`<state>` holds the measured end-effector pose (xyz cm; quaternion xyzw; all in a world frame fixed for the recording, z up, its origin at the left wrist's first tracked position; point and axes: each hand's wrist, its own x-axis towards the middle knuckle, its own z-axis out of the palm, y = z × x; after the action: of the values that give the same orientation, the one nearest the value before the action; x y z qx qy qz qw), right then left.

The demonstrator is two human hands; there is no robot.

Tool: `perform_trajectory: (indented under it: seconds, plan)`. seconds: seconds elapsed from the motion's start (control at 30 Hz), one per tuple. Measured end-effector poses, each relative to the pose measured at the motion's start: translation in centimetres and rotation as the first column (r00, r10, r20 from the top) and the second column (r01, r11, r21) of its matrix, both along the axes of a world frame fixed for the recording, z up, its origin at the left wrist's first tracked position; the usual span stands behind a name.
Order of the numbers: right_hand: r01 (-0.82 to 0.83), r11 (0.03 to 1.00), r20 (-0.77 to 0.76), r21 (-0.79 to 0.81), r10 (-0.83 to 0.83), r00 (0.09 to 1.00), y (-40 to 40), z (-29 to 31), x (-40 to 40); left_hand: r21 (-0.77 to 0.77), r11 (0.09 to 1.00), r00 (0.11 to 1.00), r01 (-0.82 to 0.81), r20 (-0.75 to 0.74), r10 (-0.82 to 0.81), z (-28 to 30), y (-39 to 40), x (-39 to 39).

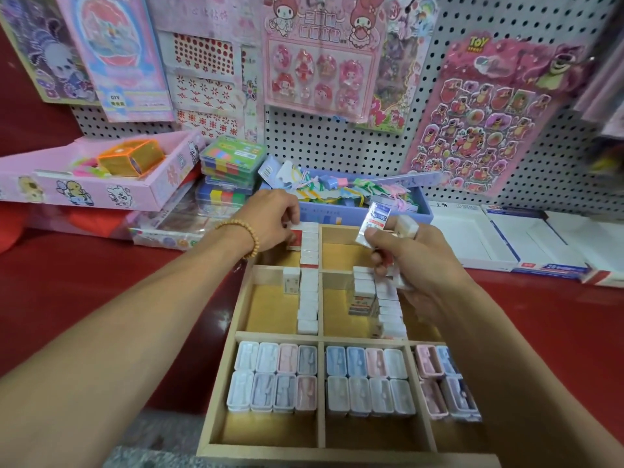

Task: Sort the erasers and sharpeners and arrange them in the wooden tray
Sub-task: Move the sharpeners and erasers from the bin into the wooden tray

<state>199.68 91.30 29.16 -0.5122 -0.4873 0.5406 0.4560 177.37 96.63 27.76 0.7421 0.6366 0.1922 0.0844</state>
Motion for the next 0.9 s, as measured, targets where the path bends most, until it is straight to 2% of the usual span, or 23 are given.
perform_trajectory:
  seconds: [0.2,0.27,0.33,0.37,0.4,0.43,0.5,0.53,0.63,0.73,0.8,0.9]
  plan:
    - [-0.069,0.996,0.006,0.057,0.069,0.998,-1.4,0.2,0.7,0.008,1.0,0.999,0.007,-0.051,-0.007,-0.4,-0.3,-0.1]
    - [-0.107,0.991,0.009,0.074,0.106,0.994,-2.1,0.4,1.1,0.009,1.0,0.986,-0.008,-0.164,0.01,0.5,-0.8,0.0]
    - [-0.129,0.987,0.022,0.099,0.127,0.992,-3.0,0.8,1.7,0.096,0.995,0.969,-0.008,-0.246,0.031,2.1,-1.8,0.3]
    - [-0.133,0.985,0.033,0.106,0.131,0.991,-3.4,1.0,1.9,0.153,0.988,0.979,0.011,-0.203,0.021,2.8,-2.5,0.8]
    - [-0.137,0.985,0.045,0.109,0.133,0.99,-3.8,1.2,2.2,0.178,0.983,0.996,0.037,-0.084,-0.022,3.6,-3.4,1.6]
    - [-0.143,0.984,0.054,0.11,0.137,0.989,-4.2,1.4,2.3,0.158,0.984,0.99,0.076,0.107,-0.093,4.4,-4.5,2.5]
    - [-0.151,0.982,0.061,0.113,0.145,0.988,-5.0,1.8,2.6,0.032,0.976,0.851,0.213,0.485,-0.202,5.7,-6.8,4.7]
    - [-0.155,0.982,0.061,0.111,0.149,0.987,-5.4,2.1,2.7,-0.015,0.957,0.789,0.288,0.571,-0.229,6.1,-7.7,5.7]
    - [-0.164,0.981,0.035,0.106,0.161,0.986,-6.7,2.8,3.0,-0.062,0.909,0.751,0.413,0.588,-0.301,6.8,-9.1,7.7]
    - [-0.094,0.993,-0.101,0.068,0.101,0.99,-8.1,2.8,3.7,-0.077,0.911,0.739,0.405,0.614,-0.277,7.5,-9.5,7.9]
    - [-0.028,1.0,-0.168,0.012,0.03,0.985,-8.9,2.4,4.6,-0.096,0.926,0.768,0.366,0.594,-0.242,7.6,-9.6,7.6]
    - [0.053,0.997,-0.221,-0.049,-0.062,0.973,-9.7,1.8,6.0,-0.139,0.946,0.853,0.291,0.486,-0.191,6.4,-9.5,7.6]
